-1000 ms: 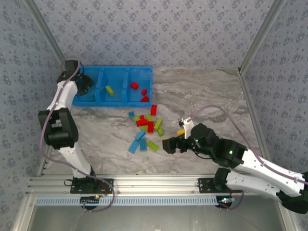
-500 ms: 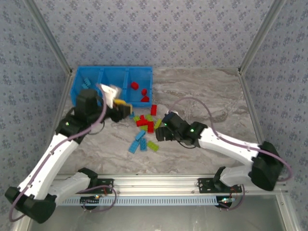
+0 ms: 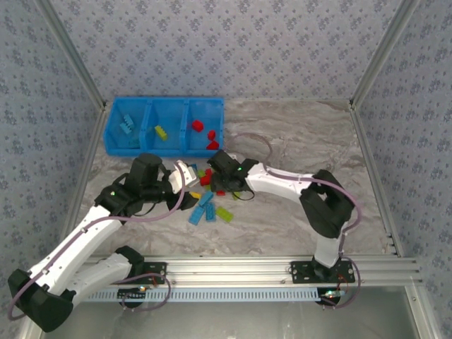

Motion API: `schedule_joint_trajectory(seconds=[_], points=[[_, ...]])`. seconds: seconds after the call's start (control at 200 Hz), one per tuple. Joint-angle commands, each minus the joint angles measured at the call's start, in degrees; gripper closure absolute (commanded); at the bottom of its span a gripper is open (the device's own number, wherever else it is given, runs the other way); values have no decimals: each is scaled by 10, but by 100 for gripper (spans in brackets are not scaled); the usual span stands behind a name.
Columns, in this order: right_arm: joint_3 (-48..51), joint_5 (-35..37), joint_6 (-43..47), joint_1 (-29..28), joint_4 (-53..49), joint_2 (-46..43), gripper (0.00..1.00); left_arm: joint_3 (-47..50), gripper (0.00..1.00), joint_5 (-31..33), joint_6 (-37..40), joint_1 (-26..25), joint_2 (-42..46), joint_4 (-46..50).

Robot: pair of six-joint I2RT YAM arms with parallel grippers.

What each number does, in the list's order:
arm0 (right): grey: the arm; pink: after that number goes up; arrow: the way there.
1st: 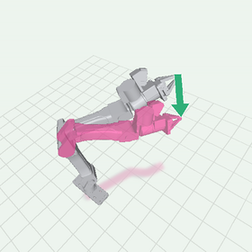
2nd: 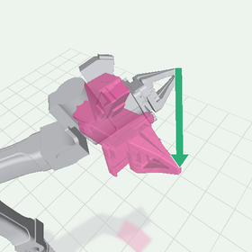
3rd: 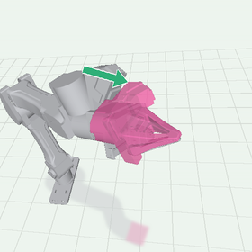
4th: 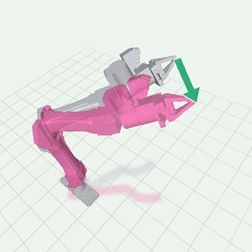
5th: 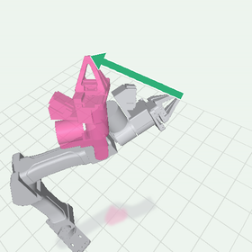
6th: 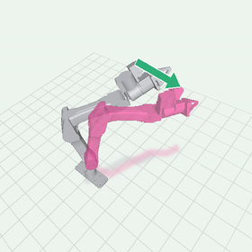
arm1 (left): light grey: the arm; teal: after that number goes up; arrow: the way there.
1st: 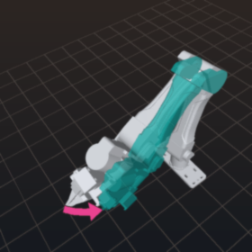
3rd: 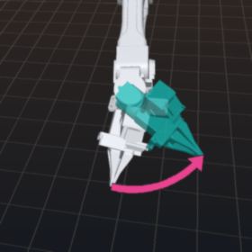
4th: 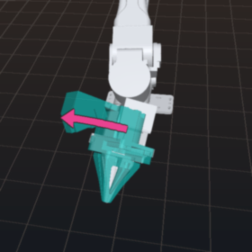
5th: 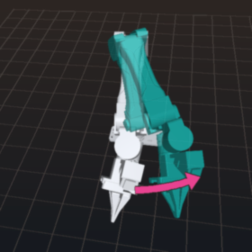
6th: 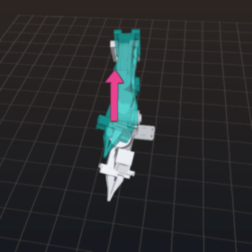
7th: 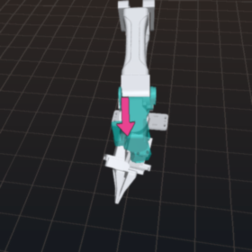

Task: Sort the legos into containers by color

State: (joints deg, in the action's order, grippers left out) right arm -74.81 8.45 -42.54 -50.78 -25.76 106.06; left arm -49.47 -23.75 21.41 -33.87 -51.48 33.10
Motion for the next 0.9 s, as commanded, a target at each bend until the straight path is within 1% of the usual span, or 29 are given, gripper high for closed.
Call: schedule_joint_trajectory(seconds=[0.0, 0.135, 0.26, 0.355, 0.4, 0.42, 0.46, 0.545, 0.56, 0.6, 0.69, 0.78, 0.894], points=[[-50, 19, -21, -6, -31, 48, 46, -5, 50, 8, 23, -2, 13, 9], [-80, 60, -27, -18, -67, 85, 45, -1, 50, 17, 23, -3, 21, 4], [-77, 56, -29, -22, -63, 94, 44, 0, 50, 17, 21, -2, 18, 1], [-75, 51, -27, -21, -61, 100, 46, -1, 50, 18, 21, -3, 14, 3], [-74, 51, -27, -22, -61, 102, 50, -2, 50, 20, 20, -3, 13, 3], [-73, 50, -27, -22, -59, 102, 56, -2, 50, 20, 20, -3, 12, 3], [-71, 49, -25, -20, -56, 100, 63, -1, 50, 20, 19, -3, 13, 3], [-70, 50, -23, -20, -57, 92, 70, -1, 50, 22, 20, -3, 13, 2], [-70, 51, -23, -20, -57, 90, 73, -1, 50, 24, 20, -4, 13, 2], [-69, 53, -21, -20, -59, 82, 76, -1, 50, 24, 19, -3, 13, 2], [-59, 60, -15, -20, -51, 46, 79, -2, 50, 25, 19, -4, 13, 1], [-46, 71, -1, -24, -40, -3, 79, -2, 50, 27, 19, -4, 15, -1], [-33, 93, 32, -33, -18, -68, 79, 0, 47, 40, 16, -3, 26, -9]])
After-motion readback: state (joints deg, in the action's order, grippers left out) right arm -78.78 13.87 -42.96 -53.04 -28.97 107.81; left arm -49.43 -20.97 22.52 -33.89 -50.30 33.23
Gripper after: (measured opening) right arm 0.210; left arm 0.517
